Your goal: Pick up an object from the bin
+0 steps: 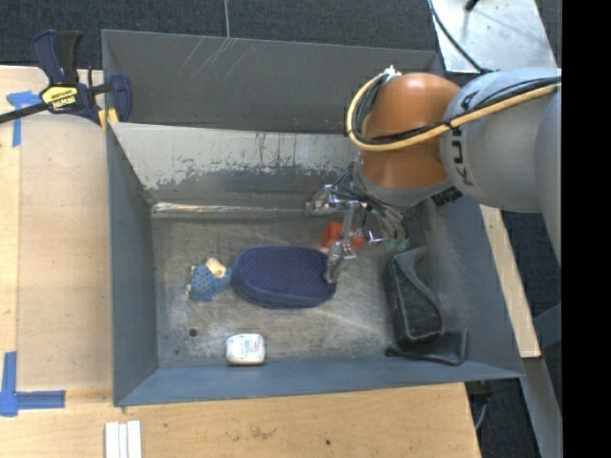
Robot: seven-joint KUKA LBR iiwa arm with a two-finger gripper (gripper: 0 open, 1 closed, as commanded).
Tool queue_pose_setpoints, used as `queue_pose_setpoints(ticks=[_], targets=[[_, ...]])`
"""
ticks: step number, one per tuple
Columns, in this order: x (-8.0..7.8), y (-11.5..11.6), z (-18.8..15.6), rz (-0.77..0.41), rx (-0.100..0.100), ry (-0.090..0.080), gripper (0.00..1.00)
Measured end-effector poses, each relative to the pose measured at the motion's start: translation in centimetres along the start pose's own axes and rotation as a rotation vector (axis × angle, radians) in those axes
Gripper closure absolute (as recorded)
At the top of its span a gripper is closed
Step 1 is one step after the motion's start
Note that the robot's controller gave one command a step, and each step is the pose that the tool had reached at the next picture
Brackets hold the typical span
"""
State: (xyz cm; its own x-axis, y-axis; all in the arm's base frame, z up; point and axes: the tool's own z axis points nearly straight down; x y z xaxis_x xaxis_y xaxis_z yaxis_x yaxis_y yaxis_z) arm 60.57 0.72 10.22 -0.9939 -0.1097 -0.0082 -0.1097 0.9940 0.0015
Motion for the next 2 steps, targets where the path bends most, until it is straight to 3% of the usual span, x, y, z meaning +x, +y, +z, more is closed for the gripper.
queue_pose_setpoints(ticks=[1,2], targets=[[-0.8,2.7,0.0,0.25,0.001,0.002,0.0],[-3.2,7.3,2.4,0.08,0.011,0.008,0.0]])
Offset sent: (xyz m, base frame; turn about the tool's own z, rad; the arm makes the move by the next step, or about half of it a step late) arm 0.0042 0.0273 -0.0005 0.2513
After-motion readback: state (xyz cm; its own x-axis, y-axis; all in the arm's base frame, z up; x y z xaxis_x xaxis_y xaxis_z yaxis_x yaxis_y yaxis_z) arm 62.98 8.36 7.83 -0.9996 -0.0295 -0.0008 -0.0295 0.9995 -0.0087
